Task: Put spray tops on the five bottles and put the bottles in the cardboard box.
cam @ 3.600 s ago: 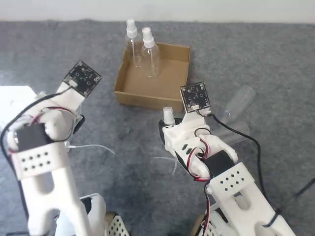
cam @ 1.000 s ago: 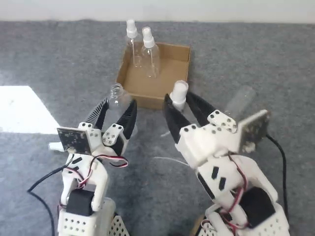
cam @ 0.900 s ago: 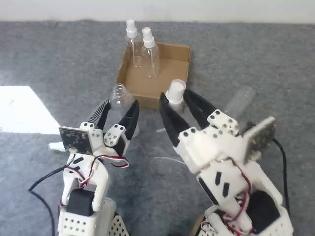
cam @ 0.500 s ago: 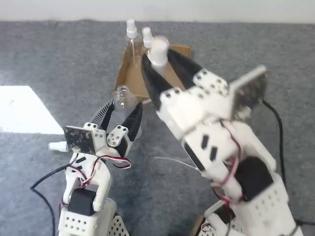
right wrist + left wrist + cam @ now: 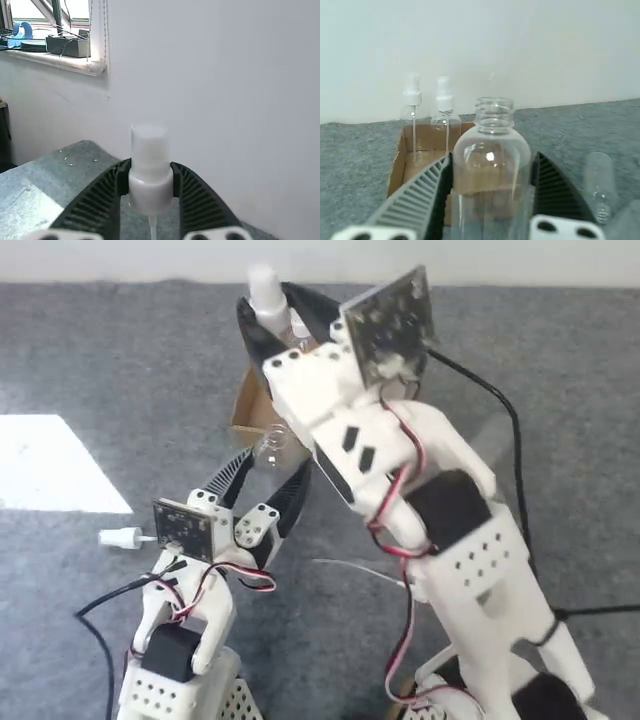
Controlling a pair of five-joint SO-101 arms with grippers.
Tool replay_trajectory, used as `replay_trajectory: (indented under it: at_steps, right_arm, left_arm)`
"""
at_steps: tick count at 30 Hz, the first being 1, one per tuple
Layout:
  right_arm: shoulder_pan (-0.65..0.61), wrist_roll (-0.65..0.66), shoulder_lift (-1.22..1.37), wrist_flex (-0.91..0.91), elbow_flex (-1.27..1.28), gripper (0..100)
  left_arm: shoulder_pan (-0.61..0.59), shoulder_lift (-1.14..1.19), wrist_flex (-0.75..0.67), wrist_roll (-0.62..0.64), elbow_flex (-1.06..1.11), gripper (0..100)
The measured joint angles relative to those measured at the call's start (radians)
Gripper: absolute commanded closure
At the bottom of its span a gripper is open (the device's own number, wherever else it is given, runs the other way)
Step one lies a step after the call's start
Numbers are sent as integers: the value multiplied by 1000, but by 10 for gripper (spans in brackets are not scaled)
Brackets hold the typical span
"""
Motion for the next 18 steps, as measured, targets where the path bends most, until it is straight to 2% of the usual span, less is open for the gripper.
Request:
replay_trajectory:
  at_steps: [10, 18]
  right_arm:
    - [-48, 43, 60, 2, -29, 992]
    - [-52, 46, -9, 112, -29, 992]
  left_arm:
    - [3, 0, 0, -3, 0, 826]
    - [8, 0, 0, -3, 14, 826]
